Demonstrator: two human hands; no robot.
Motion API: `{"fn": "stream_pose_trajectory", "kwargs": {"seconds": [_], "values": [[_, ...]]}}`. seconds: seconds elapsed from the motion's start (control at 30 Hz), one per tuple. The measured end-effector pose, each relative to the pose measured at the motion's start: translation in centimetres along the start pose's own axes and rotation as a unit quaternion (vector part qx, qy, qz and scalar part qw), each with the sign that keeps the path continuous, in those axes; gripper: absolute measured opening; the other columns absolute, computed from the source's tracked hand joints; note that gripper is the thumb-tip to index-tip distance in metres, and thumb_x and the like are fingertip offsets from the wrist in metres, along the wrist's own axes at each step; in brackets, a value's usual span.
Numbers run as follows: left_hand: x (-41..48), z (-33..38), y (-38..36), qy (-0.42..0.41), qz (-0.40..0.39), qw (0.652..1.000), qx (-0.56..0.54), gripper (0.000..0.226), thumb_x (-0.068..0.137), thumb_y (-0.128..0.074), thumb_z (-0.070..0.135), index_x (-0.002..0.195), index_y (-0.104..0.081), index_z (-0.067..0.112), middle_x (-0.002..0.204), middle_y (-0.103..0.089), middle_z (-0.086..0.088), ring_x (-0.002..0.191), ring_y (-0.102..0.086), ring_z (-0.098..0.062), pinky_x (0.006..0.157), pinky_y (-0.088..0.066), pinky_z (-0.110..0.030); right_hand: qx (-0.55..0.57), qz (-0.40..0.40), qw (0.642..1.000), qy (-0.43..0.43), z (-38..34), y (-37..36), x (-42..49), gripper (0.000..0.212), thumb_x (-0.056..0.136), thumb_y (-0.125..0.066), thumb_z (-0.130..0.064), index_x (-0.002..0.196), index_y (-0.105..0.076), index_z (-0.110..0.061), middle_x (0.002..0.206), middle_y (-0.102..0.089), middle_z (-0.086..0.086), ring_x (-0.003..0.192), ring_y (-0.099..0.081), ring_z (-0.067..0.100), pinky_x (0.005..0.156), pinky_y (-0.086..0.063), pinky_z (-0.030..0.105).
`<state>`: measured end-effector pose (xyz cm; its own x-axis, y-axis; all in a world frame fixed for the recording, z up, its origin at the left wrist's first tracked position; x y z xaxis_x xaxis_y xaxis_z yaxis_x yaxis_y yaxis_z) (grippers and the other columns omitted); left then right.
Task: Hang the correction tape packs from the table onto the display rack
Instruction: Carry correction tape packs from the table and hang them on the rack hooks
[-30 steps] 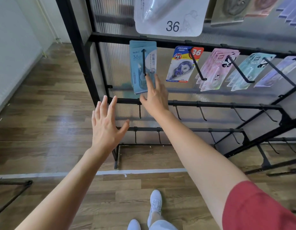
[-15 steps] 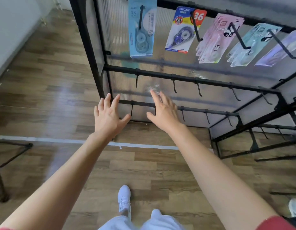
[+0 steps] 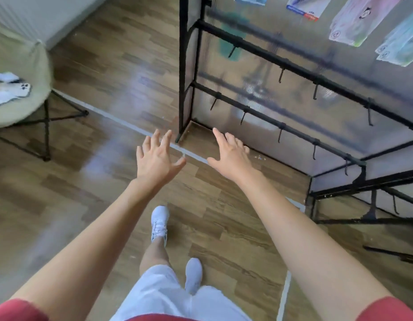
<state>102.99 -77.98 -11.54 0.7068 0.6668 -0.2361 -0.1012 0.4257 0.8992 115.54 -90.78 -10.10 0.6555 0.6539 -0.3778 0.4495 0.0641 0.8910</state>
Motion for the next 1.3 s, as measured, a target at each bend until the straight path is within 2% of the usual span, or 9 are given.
{"fn": "stream_pose_trajectory", "kwargs": {"seconds": [0.17, 0.3, 0.5, 0.73, 1.03, 1.3], "values": [[-7.8, -6.3, 0.8, 0.098, 0.023, 0.995, 0.002, 0.079, 0.088, -0.056, 0.05, 0.152, -0.014, 0.026, 0.16, -0.008, -0.007, 0.146, -0.008, -0.028, 0.117, -0.009, -0.042, -0.025, -0.041, 0.995, 0.084, -5.8, -3.2, -3.5, 0.077, 0.091, -0.053, -0.039, 0.151, -0.006, -0.029, 0.156, -0.016, 0.01, 0.141, -0.018, 0.031, 0.109, -0.019, 0.046], [-13.9, -12.8, 3.0, 0.189, 0.065, 0.98, -0.014, 0.079, 0.088, -0.055, 0.05, 0.152, -0.014, 0.027, 0.16, -0.007, -0.005, 0.146, -0.009, -0.027, 0.117, -0.01, -0.041, -0.083, -0.053, 0.979, 0.181, -13.2, -5.6, -6.0, 0.077, 0.091, -0.053, -0.038, 0.151, -0.006, -0.028, 0.156, -0.017, 0.01, 0.14, -0.019, 0.032, 0.111, -0.019, 0.05], [-24.7, -23.9, 6.4, 0.312, 0.126, 0.941, -0.043, 0.078, 0.089, -0.055, 0.049, 0.152, -0.015, 0.027, 0.16, -0.009, -0.006, 0.146, -0.01, -0.027, 0.117, -0.011, -0.042, -0.137, -0.092, 0.936, 0.31, -26.5, -10.2, -12.3, 0.077, 0.093, -0.05, -0.04, 0.152, -0.002, -0.027, 0.156, -0.015, 0.009, 0.142, -0.015, 0.032, 0.113, -0.015, 0.053], [-38.0, -37.9, 9.9, 0.416, 0.167, 0.89, -0.084, 0.076, 0.09, -0.053, 0.05, 0.152, -0.015, 0.028, 0.16, -0.009, -0.006, 0.145, -0.012, -0.026, 0.116, -0.009, -0.043, -0.146, -0.107, 0.897, 0.403, -42.1, -16.7, -21.7, 0.074, 0.094, -0.049, -0.04, 0.152, -0.005, -0.028, 0.156, -0.019, 0.002, 0.14, -0.021, 0.029, 0.112, -0.019, 0.049], [-47.6, -51.9, 14.9, 0.478, 0.234, 0.84, -0.104, 0.076, 0.09, -0.053, 0.049, 0.152, -0.014, 0.028, 0.16, -0.009, -0.006, 0.146, -0.008, -0.028, 0.117, -0.008, -0.046, -0.128, -0.108, 0.859, 0.484, -58.8, -23.3, -29.7, 0.074, 0.093, -0.052, -0.039, 0.151, -0.009, -0.03, 0.154, -0.026, 0.004, 0.138, -0.028, 0.029, 0.111, -0.023, 0.05], [-48.5, -62.5, 20.0, 0.508, 0.264, 0.812, -0.109, 0.073, 0.092, -0.051, 0.047, 0.152, -0.014, 0.028, 0.16, -0.009, -0.005, 0.147, -0.007, -0.028, 0.117, -0.008, -0.047, -0.116, -0.11, 0.831, 0.533, -71.9, -26.4, -28.7, 0.073, 0.092, -0.054, -0.037, 0.151, -0.013, -0.028, 0.153, -0.029, 0.005, 0.137, -0.031, 0.029, 0.11, -0.026, 0.051]]}}
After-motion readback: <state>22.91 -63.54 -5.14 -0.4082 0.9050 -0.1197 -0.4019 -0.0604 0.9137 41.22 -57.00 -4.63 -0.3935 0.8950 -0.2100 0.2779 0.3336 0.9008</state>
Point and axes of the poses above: each hand's wrist, its own x-axis towards the middle knuckle, its own y-axis out of the back of the hand, z = x × y, the point moved 2 cm from there along x, towards the middle knuckle
